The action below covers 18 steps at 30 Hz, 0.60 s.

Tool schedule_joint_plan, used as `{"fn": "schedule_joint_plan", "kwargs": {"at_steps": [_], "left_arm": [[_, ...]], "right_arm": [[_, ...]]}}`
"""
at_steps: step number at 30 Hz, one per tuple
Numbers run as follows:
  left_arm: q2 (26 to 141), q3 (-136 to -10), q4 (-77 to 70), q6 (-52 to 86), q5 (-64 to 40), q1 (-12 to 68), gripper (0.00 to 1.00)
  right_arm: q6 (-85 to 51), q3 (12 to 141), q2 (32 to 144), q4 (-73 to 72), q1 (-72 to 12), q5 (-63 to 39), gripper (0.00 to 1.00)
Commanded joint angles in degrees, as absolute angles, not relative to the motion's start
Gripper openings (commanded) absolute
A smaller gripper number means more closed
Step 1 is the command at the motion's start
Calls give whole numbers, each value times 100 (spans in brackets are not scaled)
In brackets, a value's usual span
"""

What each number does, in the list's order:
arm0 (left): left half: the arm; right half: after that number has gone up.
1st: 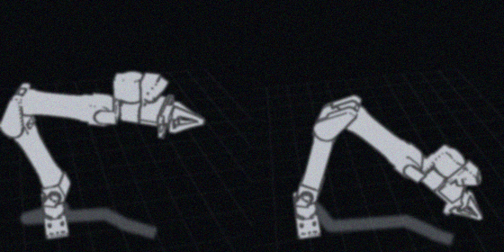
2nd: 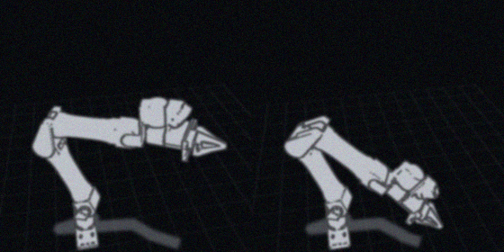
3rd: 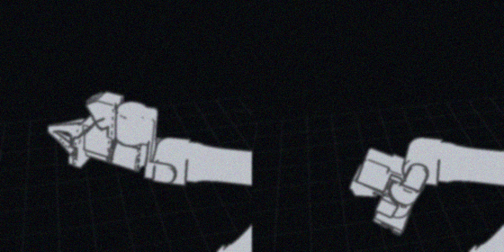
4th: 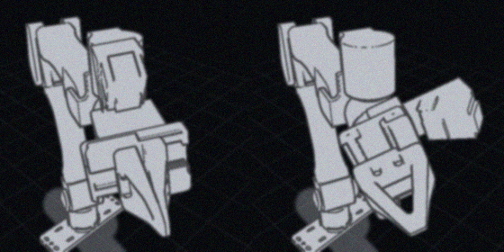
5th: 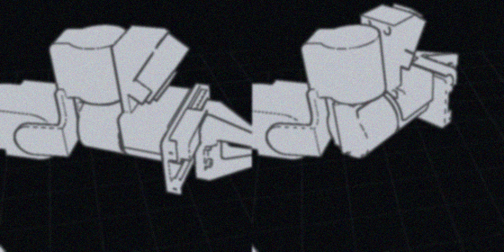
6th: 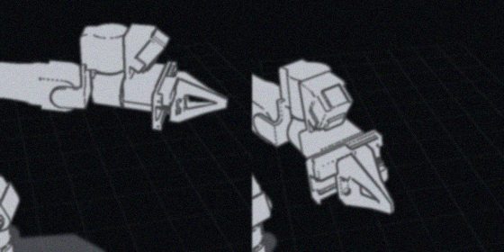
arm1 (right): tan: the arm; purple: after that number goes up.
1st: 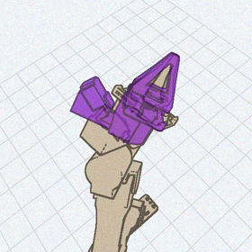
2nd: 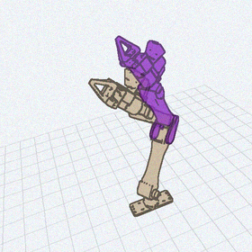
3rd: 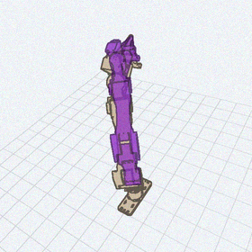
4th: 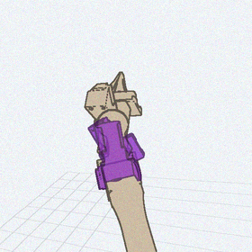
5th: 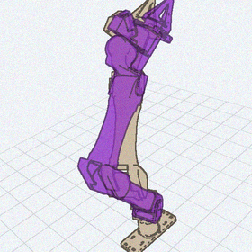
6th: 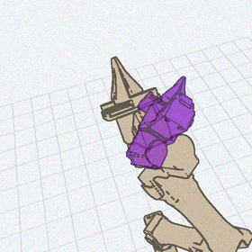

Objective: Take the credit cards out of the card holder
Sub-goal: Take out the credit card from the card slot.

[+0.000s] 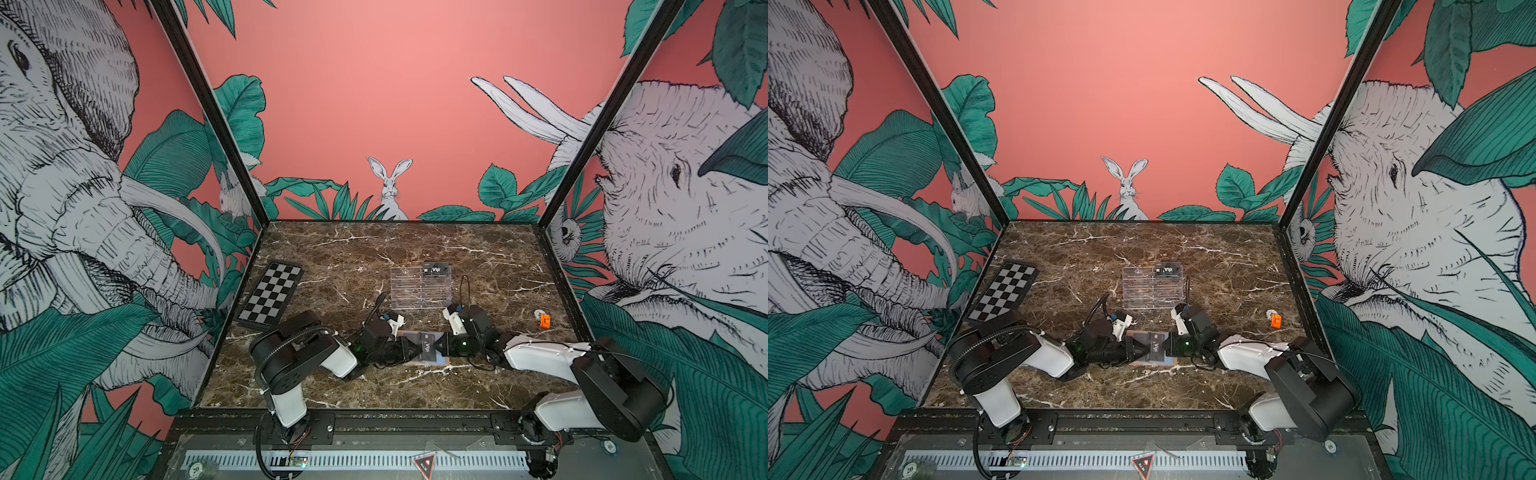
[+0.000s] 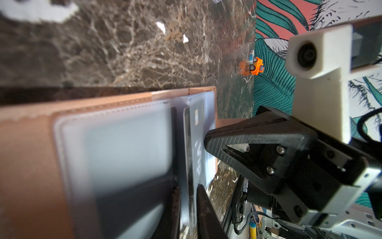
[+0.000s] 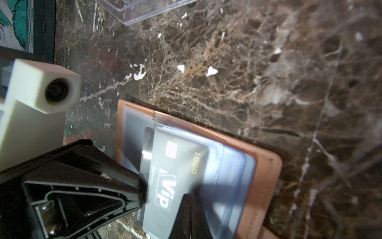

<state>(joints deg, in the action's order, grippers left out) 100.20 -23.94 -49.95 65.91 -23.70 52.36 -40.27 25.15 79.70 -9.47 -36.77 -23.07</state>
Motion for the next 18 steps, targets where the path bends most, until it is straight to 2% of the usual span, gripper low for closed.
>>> {"fn": "schedule_joint_plan", "kwargs": {"at_steps": [1,8,18], "left_arm": [[10077,-2518,-4880,6530,-2470,5265,15],[10002,-2494,-4775,6475,-2481,5265,0],[9852,-2328,-4744,6482,-2372,5265,0]], "right_arm": [[-3954,2598,8068,-861,-3718,-2248,1],[-3964,2595,8110,-888,-3727,-2228,0],[-3929,2579,8077,-793,-3727,-2144,0]]}}
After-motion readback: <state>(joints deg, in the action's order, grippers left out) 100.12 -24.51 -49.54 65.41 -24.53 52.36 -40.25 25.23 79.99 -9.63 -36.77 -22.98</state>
